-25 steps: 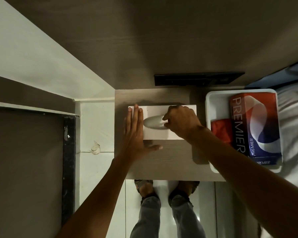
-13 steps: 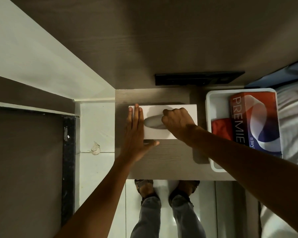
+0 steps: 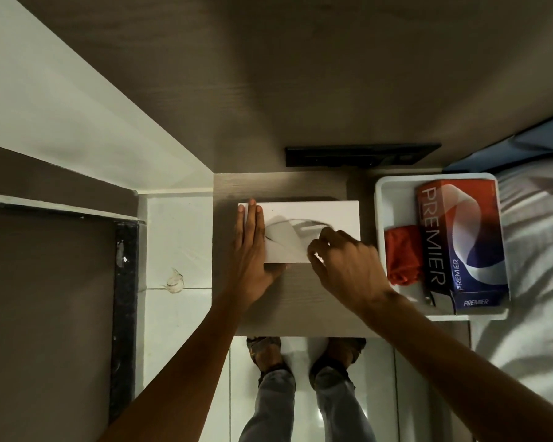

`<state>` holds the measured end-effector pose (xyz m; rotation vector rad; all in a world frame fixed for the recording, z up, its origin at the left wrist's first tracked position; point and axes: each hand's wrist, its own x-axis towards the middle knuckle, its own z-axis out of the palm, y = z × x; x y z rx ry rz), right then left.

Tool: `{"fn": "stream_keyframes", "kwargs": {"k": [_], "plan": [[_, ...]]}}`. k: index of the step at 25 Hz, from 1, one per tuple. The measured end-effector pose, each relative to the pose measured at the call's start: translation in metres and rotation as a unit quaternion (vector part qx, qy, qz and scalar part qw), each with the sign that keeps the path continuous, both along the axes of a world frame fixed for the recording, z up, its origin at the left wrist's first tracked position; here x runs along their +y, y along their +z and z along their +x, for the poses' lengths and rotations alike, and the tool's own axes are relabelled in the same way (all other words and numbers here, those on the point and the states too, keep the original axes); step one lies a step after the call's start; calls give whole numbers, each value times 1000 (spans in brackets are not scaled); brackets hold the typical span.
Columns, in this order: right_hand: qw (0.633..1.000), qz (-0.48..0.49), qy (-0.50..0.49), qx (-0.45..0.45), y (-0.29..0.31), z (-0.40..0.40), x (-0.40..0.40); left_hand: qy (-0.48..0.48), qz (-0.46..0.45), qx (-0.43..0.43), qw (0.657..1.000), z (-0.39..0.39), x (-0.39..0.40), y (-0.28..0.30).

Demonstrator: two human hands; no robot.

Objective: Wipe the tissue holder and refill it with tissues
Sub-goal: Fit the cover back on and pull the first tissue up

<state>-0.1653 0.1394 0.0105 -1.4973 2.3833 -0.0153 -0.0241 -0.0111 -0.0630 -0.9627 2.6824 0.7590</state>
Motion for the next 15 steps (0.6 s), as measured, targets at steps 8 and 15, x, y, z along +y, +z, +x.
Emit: {"fn": "stream_keyframes", "kwargs": {"k": [8,15], "plan": [[999,25,-21,-23,-12,19,11,26,-7,56,998,5,-2,-10],[996,-8,-63,-69,-17,22,16,-9,-81,46,996,21,-3,-29]]}}
